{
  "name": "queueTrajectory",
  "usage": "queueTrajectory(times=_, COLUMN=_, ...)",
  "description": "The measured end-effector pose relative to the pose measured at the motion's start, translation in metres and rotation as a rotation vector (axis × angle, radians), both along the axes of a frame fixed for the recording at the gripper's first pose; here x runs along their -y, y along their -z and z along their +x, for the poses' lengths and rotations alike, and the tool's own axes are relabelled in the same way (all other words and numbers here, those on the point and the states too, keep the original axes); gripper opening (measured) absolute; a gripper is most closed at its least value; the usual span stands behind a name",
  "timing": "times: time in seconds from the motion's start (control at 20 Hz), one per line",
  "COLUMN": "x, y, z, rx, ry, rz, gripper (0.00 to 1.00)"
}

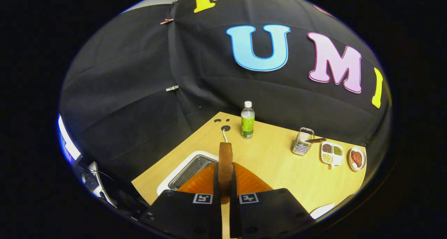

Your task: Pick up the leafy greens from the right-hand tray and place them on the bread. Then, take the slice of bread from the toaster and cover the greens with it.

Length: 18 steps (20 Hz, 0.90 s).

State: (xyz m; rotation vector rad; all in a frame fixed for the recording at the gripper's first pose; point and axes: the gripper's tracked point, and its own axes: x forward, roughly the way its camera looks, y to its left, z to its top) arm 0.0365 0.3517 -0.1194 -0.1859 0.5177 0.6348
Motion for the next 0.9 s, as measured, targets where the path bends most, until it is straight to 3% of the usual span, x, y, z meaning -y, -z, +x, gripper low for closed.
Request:
queueTrajectory(times=0.25, x=0.055, y=0.022, z=0.003, rx=-0.055, ry=0.074, rz=0.023, gripper=0.13)
queueTrajectory(times=0.65, x=0.125, y=0.098, z=0.003, rx=-0.266, ry=0.209, rz=0.098, gripper=0.13)
queueTrajectory(times=0.9, x=0.151, y=0.131, z=0.008, rx=-0.329, ry=0.238, rz=0.109, gripper=0.13)
